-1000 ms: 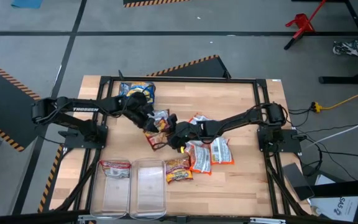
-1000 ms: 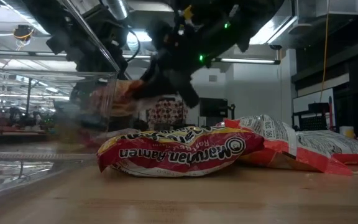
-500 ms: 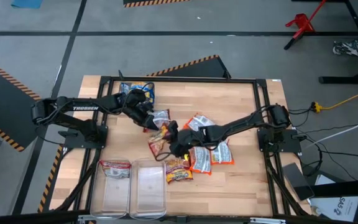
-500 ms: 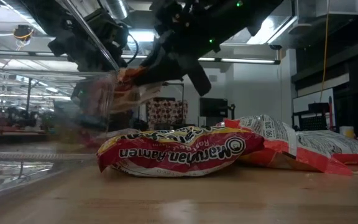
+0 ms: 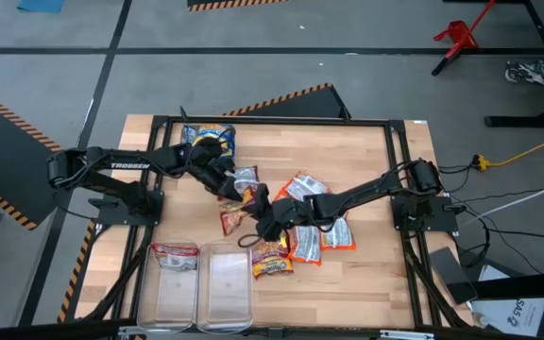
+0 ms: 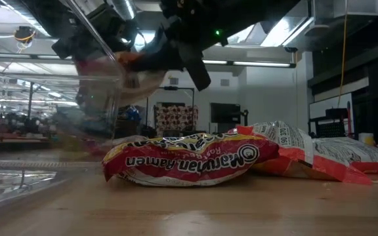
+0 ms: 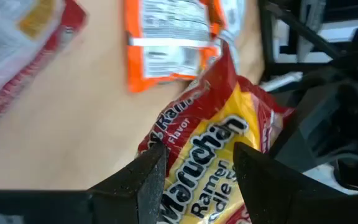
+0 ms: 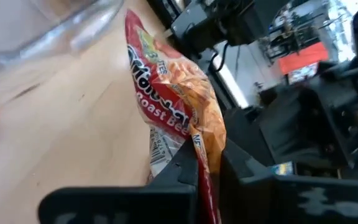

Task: Sort Maruchan noodles
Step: Put the red noodle pack into the left transparent bin

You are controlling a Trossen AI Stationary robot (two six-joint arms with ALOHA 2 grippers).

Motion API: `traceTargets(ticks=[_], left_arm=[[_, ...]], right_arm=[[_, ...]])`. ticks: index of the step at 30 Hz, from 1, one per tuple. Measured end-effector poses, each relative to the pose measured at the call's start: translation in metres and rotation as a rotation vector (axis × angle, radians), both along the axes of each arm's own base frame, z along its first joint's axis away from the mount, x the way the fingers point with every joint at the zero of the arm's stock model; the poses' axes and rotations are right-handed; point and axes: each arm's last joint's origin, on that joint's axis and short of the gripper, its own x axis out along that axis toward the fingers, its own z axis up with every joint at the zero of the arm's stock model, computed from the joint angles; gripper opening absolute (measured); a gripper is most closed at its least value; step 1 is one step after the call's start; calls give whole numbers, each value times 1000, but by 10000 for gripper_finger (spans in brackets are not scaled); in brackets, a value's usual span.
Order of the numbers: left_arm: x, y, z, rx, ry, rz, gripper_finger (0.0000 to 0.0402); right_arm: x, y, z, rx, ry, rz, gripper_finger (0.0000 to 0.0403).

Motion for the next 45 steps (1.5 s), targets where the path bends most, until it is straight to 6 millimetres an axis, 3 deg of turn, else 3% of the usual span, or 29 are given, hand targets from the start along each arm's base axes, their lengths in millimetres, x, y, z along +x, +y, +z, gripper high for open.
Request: traceTargets(ticks=[10, 26, 37, 45], left_arm=[[5, -3, 11, -158, -85, -60, 179], [15, -8, 33, -288, -221, -94, 179], [21, -15, 44, -302, -310, -97, 179], [24, -20, 53, -204, -439, -79, 179]], right_arm=[[-13, 22, 29, -117, -54, 20, 8], [-28, 29, 76, -193, -214, 29, 6], [-30, 27, 95, -266, -338, 28, 0], [-33, 25, 104, -349, -358, -21, 0]])
